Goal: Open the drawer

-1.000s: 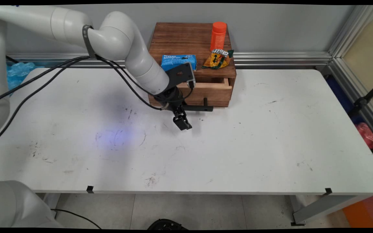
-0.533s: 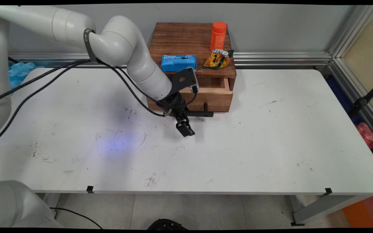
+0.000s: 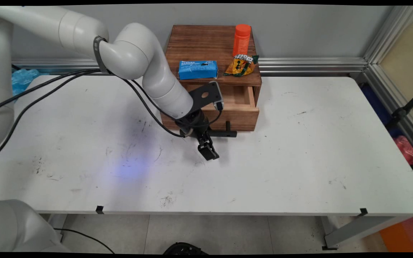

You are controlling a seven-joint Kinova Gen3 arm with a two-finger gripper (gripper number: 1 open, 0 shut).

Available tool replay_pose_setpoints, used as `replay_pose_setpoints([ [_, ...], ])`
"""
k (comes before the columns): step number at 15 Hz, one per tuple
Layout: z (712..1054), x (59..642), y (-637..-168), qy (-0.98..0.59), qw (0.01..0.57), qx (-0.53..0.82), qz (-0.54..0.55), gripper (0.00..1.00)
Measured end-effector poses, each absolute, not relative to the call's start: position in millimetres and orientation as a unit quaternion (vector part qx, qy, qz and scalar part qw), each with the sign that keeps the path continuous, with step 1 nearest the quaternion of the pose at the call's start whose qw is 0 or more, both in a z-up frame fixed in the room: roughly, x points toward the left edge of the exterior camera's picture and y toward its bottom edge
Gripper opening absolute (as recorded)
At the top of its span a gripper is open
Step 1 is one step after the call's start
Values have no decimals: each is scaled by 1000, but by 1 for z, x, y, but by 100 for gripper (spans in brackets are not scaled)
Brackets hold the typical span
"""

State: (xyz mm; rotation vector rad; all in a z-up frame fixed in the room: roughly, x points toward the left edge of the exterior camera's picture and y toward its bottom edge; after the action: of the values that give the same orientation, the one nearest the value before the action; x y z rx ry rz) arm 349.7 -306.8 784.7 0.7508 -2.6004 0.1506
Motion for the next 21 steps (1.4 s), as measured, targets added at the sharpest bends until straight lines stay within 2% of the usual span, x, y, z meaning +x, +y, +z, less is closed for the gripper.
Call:
replay_pose_setpoints([
  [21,791,324,-275,-933,214,290,16,100],
])
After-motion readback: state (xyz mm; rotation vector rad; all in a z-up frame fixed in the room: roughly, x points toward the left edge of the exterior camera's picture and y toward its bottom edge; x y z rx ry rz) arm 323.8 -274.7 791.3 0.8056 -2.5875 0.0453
